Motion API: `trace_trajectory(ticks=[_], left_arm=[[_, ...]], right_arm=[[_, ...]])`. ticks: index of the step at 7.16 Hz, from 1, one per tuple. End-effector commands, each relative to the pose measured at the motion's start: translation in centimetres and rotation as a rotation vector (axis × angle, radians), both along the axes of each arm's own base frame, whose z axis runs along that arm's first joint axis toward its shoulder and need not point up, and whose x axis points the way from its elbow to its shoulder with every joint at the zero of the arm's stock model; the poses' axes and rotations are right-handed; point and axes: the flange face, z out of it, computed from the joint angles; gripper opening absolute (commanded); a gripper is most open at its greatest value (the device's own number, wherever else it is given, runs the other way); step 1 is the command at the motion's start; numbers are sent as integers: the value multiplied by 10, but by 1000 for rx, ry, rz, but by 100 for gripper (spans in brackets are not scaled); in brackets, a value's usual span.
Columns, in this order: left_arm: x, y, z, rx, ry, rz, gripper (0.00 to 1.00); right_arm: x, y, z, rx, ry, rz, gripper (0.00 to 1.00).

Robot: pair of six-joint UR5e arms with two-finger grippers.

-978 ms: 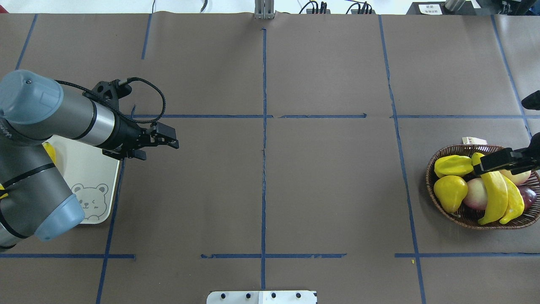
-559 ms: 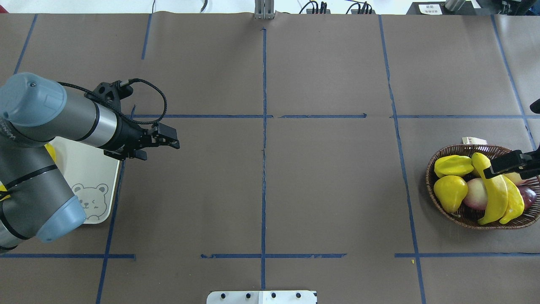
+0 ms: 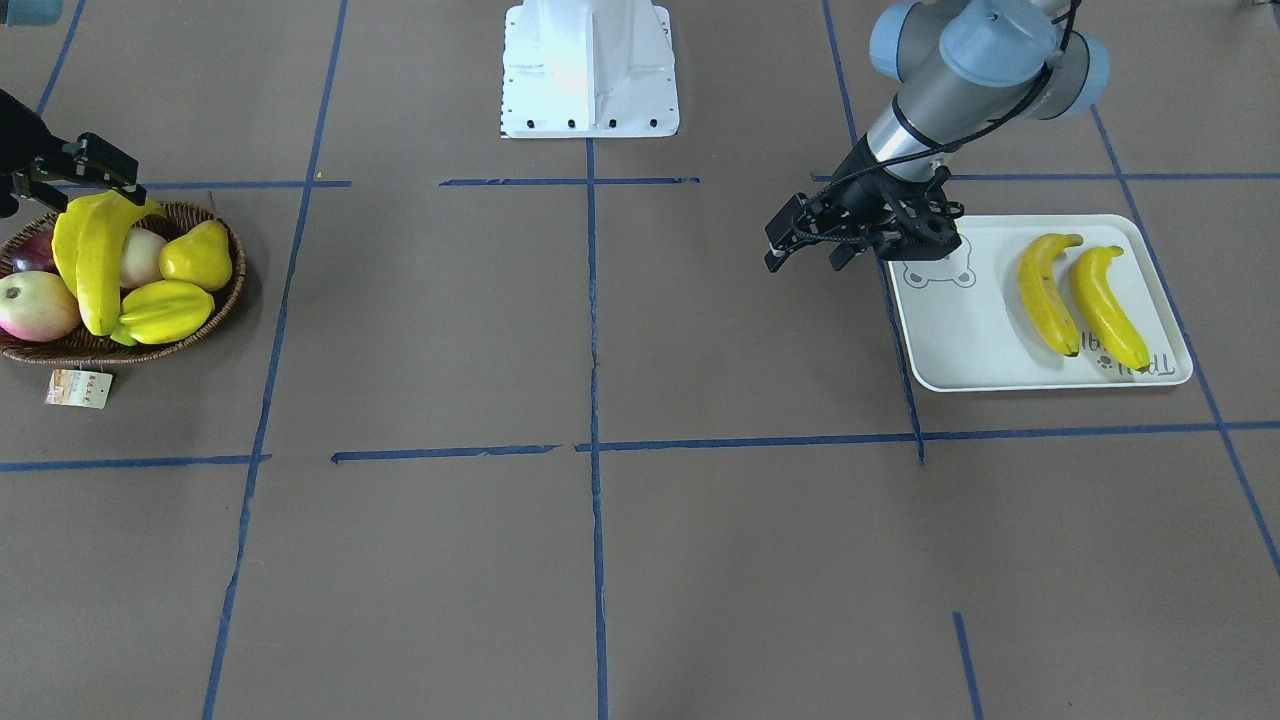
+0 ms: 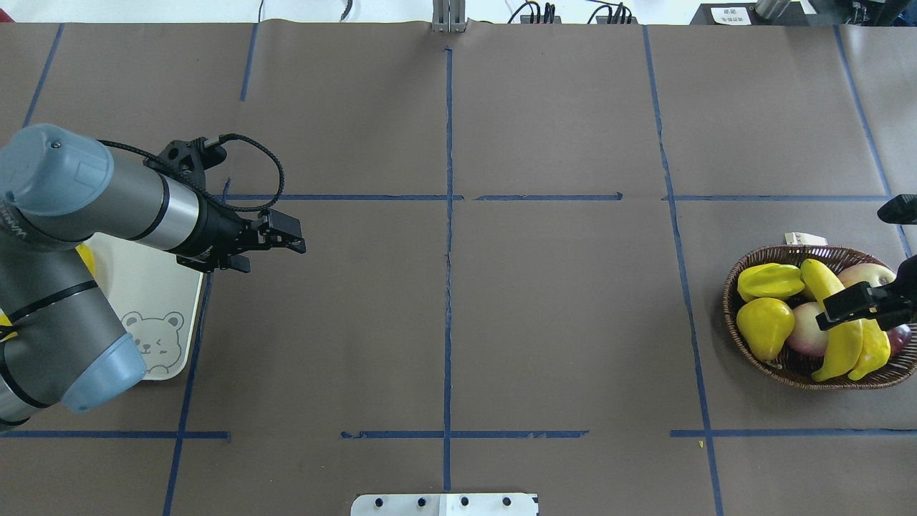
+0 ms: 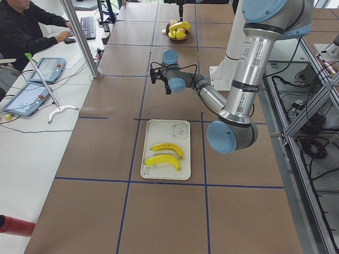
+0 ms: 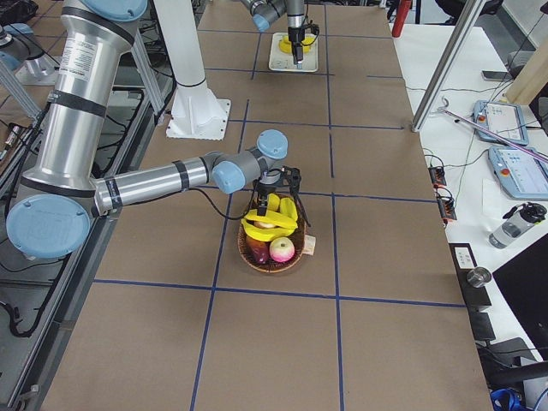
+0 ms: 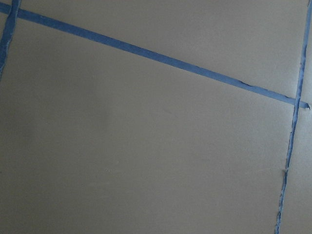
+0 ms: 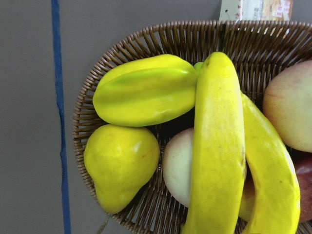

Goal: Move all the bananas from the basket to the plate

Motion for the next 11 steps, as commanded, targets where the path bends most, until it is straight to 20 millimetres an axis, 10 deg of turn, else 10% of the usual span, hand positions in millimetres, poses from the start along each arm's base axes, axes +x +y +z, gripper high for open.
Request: trace_trajectory(ticks=[1, 5, 8, 11], left_arm=[[-1, 1, 0, 0, 0, -1, 100], [-2, 1, 3, -3, -4, -1, 99], [-1, 2, 5, -4, -6, 0, 99], [-1, 1, 7, -7, -10, 0, 99]], right_arm=[[-11, 6, 12, -22, 16, -28, 100], [-4, 13, 27, -48, 47, -20, 99], [-4, 10, 30, -32, 74, -6, 66], [-5, 9, 33, -37, 76, -7, 61]])
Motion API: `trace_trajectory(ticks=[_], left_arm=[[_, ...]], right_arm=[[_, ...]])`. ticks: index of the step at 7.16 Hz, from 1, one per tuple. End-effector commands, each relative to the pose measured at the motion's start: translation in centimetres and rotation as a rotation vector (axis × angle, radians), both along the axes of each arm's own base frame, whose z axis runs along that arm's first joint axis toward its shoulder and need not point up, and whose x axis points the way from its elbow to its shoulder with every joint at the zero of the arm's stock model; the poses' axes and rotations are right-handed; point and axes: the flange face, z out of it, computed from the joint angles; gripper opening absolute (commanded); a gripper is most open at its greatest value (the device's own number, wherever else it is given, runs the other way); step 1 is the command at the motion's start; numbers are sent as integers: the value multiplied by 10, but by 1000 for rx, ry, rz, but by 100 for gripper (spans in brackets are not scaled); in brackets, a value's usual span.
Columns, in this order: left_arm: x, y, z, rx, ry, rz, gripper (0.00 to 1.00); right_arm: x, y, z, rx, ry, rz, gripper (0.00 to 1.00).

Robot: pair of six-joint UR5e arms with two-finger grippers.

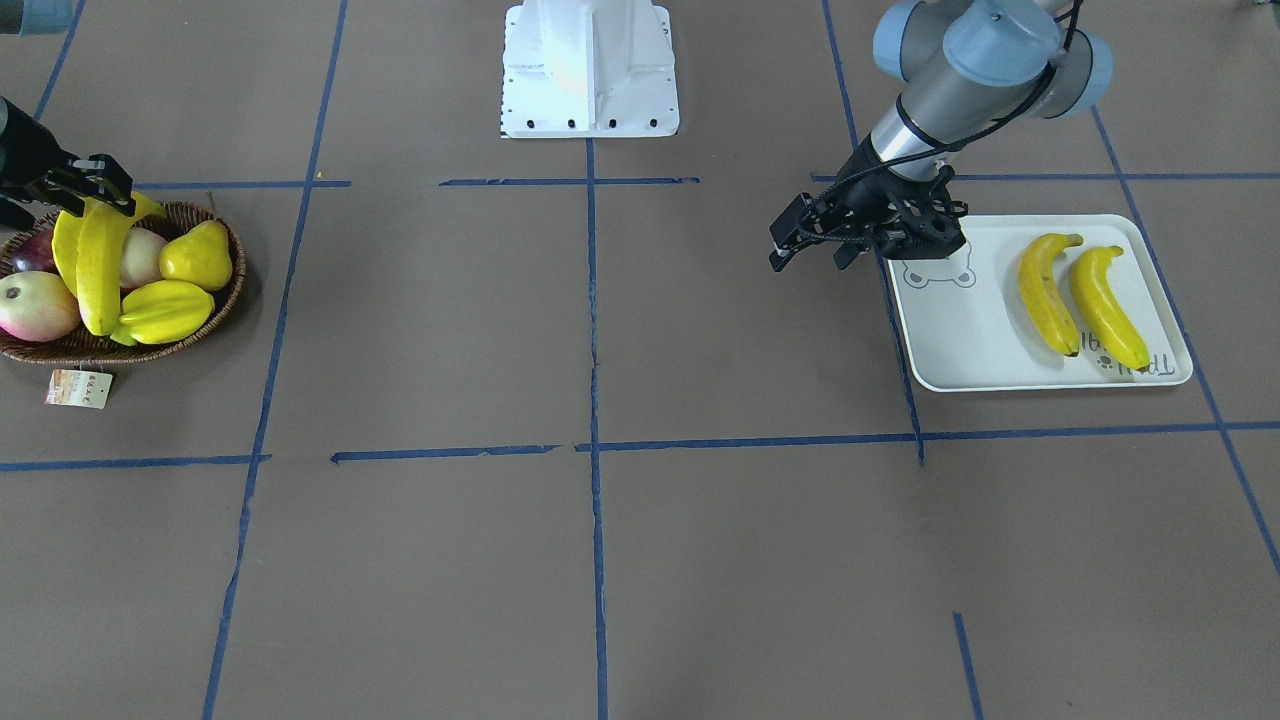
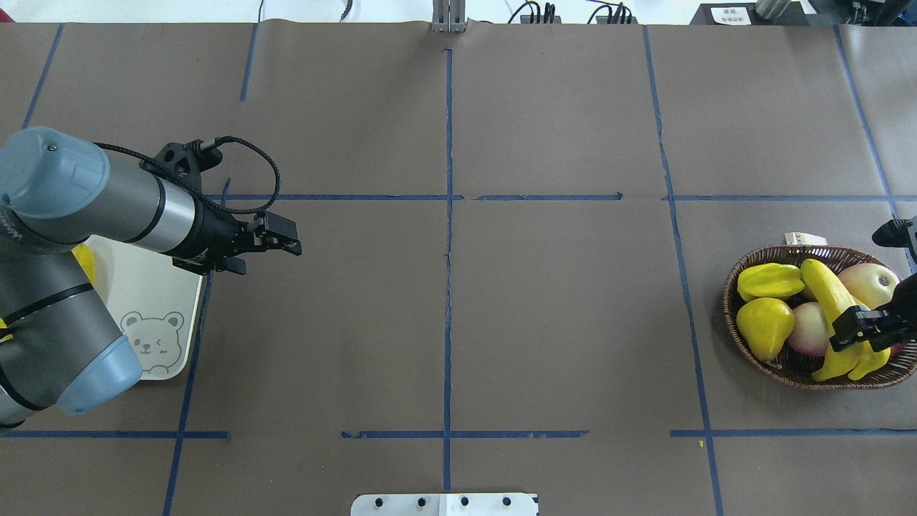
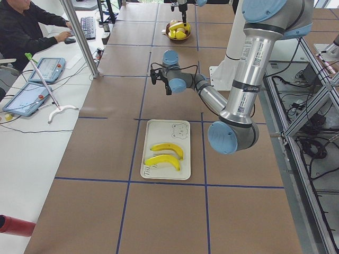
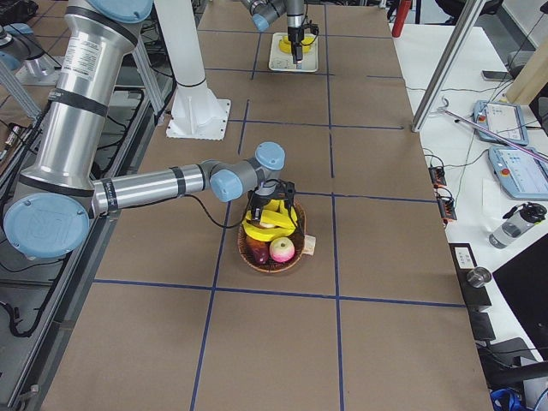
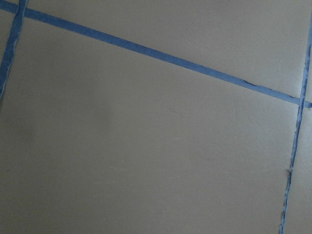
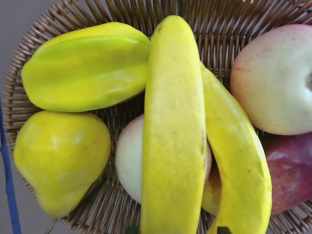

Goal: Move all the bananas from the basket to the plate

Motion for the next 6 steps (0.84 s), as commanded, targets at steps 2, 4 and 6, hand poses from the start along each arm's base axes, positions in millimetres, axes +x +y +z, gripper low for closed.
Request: trace_trajectory(ticks=[2, 4, 6], left_arm=[[0, 0, 2, -3, -3, 0, 99], [1, 0, 3, -4, -4, 0, 99], [0, -1, 3, -4, -5, -2, 99]], right_arm=[[-1, -1, -2, 4, -6, 0, 41], [8, -3, -15, 21, -25, 19, 4], [41, -4, -35, 41, -43, 94, 0]])
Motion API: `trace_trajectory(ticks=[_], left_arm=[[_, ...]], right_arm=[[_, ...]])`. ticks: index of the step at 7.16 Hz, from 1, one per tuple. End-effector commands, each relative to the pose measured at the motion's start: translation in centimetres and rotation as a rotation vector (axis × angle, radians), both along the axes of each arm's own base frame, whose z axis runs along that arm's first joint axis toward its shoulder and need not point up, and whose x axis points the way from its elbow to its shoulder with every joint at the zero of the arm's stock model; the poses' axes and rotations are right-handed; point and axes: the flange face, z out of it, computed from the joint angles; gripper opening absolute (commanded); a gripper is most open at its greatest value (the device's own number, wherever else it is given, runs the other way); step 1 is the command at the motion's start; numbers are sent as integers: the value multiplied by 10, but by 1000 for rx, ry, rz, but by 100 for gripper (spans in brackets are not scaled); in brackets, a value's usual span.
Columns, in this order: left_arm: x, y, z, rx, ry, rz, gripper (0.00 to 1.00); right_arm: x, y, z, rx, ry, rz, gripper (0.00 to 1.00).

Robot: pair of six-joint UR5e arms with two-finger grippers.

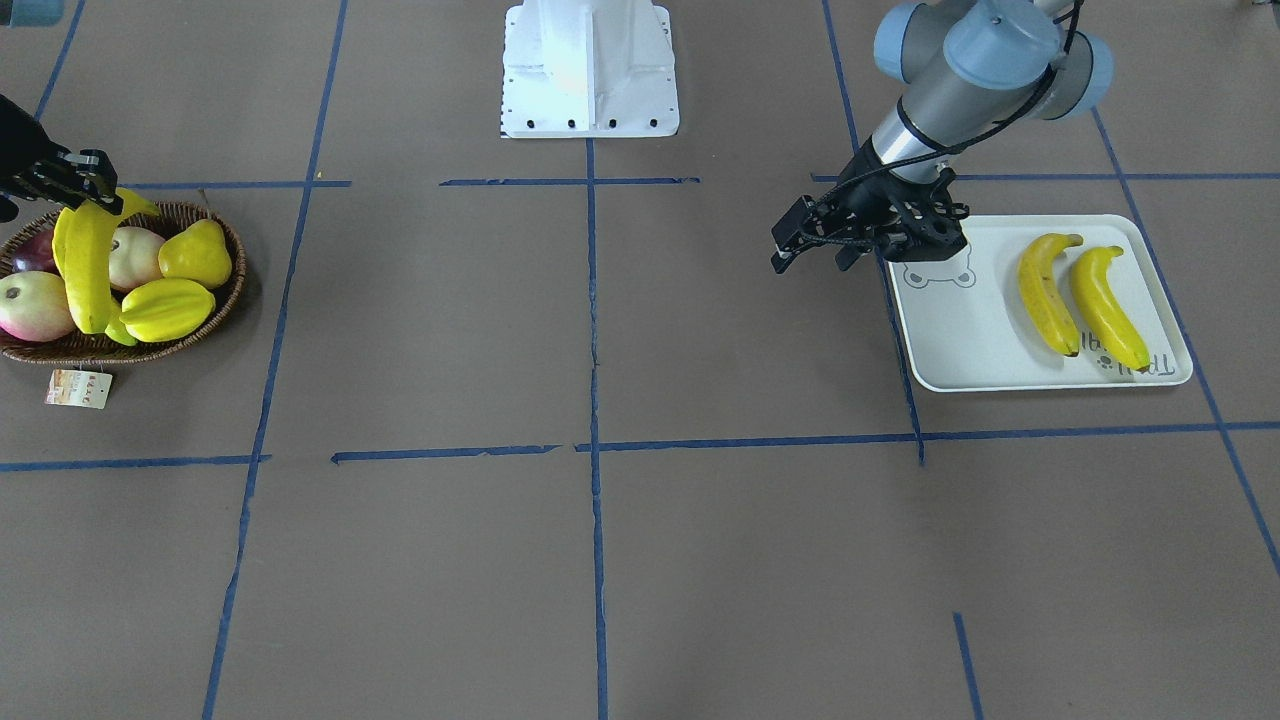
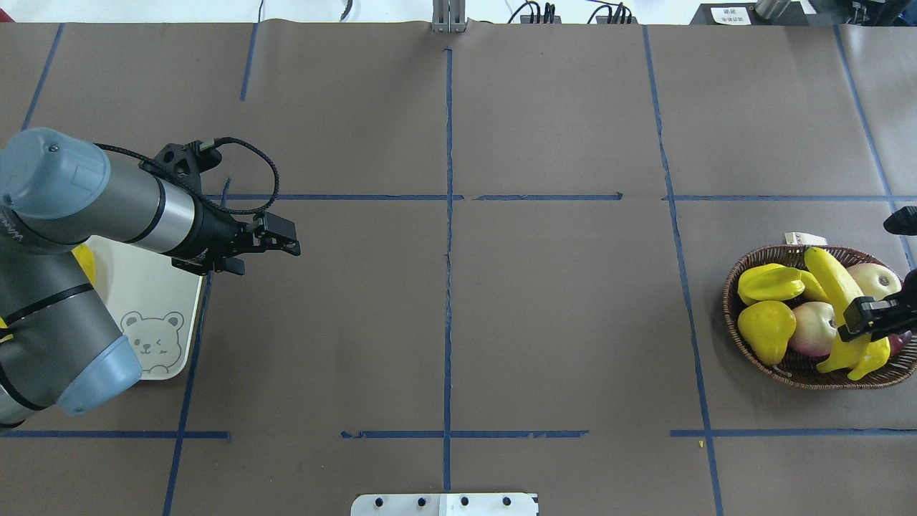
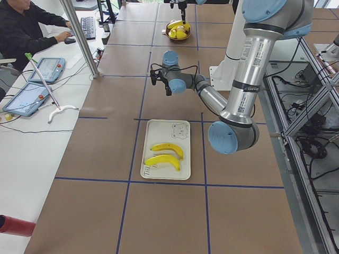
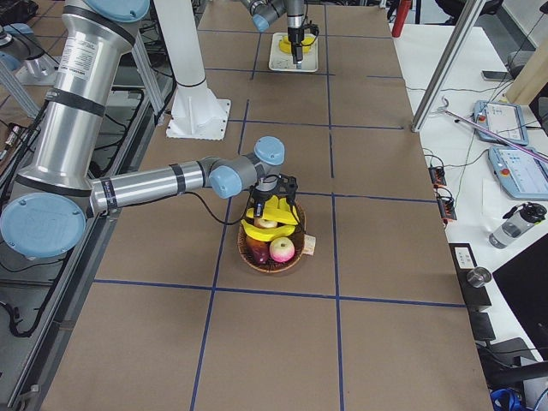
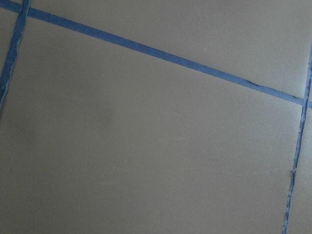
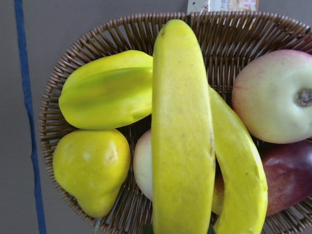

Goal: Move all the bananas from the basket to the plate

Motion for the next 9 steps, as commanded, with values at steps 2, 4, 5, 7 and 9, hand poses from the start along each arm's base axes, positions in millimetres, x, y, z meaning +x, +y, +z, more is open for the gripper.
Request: trace_trajectory(ticks=[2, 4, 5, 7, 9], left_arm=[[0, 0, 0, 0, 0, -1, 99], [2, 0, -7, 7, 9, 2, 99], [1, 0, -12, 13, 19, 2, 99], [-1, 1, -40, 19, 74, -12, 99], [0, 4, -80, -9, 266, -63, 99]], right_arm=[[48, 13, -37, 34, -33, 92, 0], [58, -3, -77, 59, -168, 100, 0], [46, -22, -102, 103, -215, 82, 0], [0, -70, -161, 194, -330, -7, 0], [-69, -87, -234, 119, -409, -17, 0]])
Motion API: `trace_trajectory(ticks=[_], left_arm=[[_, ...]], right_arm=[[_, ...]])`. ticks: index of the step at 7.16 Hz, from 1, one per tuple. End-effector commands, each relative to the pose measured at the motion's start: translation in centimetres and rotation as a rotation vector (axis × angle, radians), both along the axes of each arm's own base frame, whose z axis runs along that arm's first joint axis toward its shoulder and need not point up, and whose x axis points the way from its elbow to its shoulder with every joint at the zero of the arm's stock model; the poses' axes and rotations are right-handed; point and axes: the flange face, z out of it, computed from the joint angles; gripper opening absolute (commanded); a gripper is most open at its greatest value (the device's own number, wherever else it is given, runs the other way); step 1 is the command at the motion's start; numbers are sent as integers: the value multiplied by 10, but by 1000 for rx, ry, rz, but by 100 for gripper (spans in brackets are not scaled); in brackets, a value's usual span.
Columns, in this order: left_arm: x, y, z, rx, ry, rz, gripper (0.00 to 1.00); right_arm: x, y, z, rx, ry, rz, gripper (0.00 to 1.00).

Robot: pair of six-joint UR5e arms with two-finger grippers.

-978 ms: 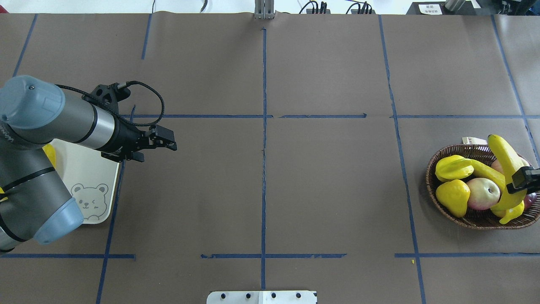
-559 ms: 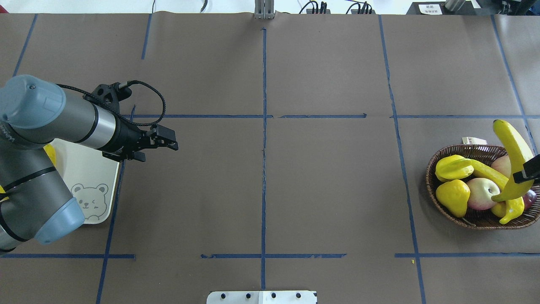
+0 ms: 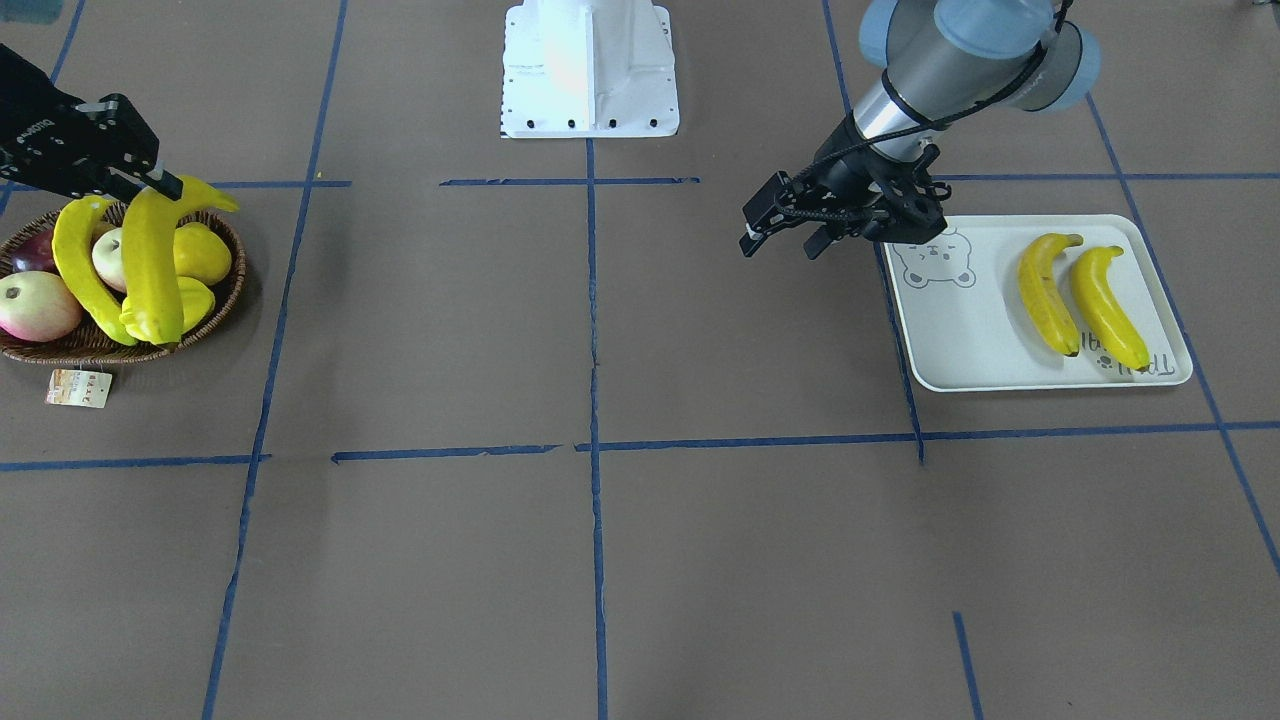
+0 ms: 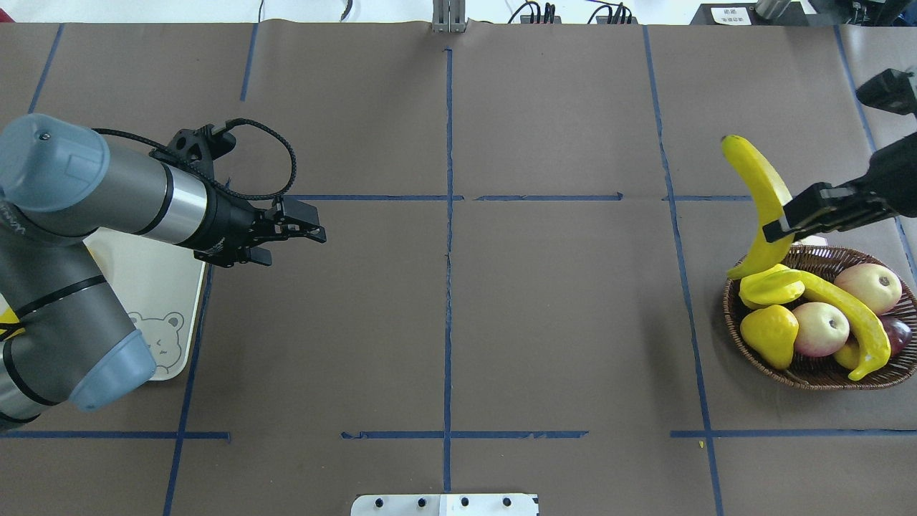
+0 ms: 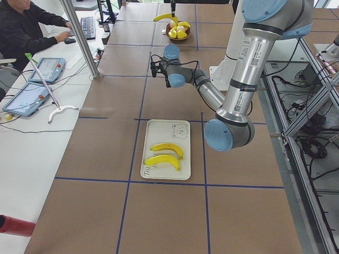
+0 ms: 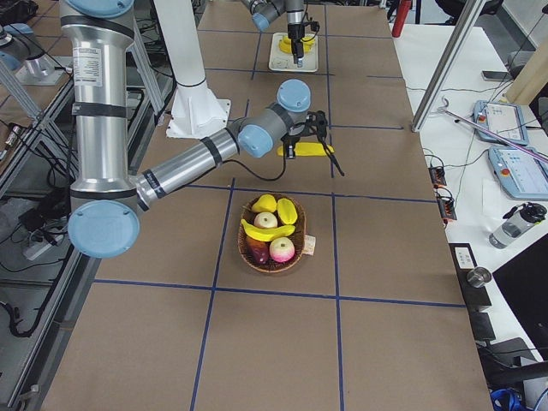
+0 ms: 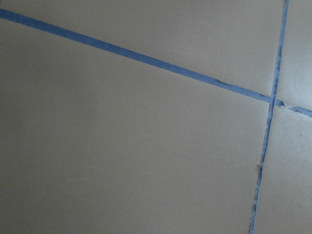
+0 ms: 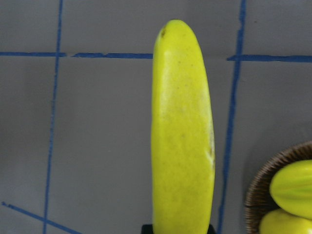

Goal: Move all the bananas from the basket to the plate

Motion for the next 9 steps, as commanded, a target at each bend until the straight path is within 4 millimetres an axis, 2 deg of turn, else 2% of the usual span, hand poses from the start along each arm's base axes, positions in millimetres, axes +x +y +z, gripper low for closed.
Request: trace_trajectory(ticks=[1, 2, 3, 5, 6, 7, 8, 9], left_arm=[[-4, 4, -35, -21, 178, -35, 99], [-7, 4, -48, -24, 229, -63, 99], [-8, 3, -63, -37, 277, -78, 99], [-7, 2, -90, -72, 328, -83, 99], [-6, 2, -99, -88, 346, -89, 99], [-5, 2, -106, -90, 358, -101, 99], [-2, -1, -103, -96, 351, -103, 99], [0, -2, -110, -91, 359, -101, 99]], right_arm=[[-86, -1, -105, -52, -79, -6, 0], [-128, 12, -136, -51, -83, 10, 0], [-159, 28, -156, -46, -88, 28, 0], [-174, 44, -174, -26, -111, 5, 0], [-188, 55, -188, -3, -127, -10, 0], [-215, 74, -205, 22, -137, 17, 0], [-223, 87, -209, 12, -141, 17, 0], [-228, 93, -212, 21, -147, 15, 0]])
